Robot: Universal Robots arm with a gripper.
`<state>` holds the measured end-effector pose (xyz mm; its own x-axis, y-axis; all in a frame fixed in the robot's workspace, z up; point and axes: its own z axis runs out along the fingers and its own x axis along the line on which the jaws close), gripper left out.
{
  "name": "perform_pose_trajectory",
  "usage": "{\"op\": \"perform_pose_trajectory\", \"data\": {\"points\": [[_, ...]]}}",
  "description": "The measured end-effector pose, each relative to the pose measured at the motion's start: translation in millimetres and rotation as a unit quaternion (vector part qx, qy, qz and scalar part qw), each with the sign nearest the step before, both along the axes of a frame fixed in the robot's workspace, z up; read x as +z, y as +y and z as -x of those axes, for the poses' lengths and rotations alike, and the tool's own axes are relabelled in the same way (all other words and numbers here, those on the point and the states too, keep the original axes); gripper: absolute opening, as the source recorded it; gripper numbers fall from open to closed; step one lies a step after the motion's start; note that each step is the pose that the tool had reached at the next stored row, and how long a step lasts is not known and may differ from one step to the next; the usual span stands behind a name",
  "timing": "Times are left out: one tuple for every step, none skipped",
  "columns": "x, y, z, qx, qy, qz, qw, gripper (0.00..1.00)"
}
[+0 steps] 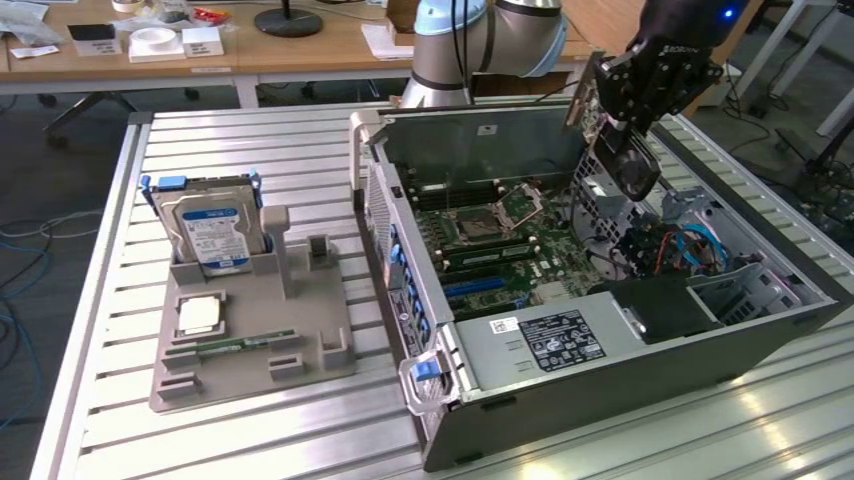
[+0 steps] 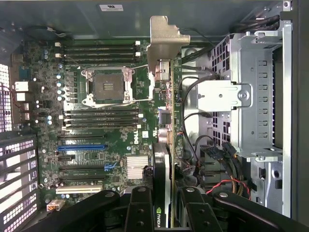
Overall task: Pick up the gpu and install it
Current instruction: 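Pick up the gpu and move the gpu toward the slot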
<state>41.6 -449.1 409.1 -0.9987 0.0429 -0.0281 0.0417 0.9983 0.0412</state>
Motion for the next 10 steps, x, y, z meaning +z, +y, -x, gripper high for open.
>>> {"op": "perform_pose_trajectory", "data": {"points": [[0.0, 0.0, 0.0, 0.0, 0.0, 0.0, 1.0, 0.27], [0.0, 0.0, -0.1, 0.0, 0.0, 0.0, 1.0, 0.27], [0.0, 0.0, -0.7, 0.0, 0.0, 0.0, 1.0, 0.27], [0.0, 0.0, -1.5, 0.0, 0.0, 0.0, 1.0, 0.27], [0.0, 0.0, -2.6, 0.0, 0.0, 0.0, 1.0, 0.27], [0.0, 0.0, -4.0, 0.0, 0.0, 0.0, 1.0, 0.27], [0.0, 0.0, -5.3, 0.0, 0.0, 0.0, 1.0, 0.27], [0.0, 0.0, -6.2, 0.0, 0.0, 0.0, 1.0, 0.27], [0.0, 0.0, -6.4, 0.0, 0.0, 0.0, 1.0, 0.27], [0.0, 0.0, -6.4, 0.0, 0.0, 0.0, 1.0, 0.27]]}}
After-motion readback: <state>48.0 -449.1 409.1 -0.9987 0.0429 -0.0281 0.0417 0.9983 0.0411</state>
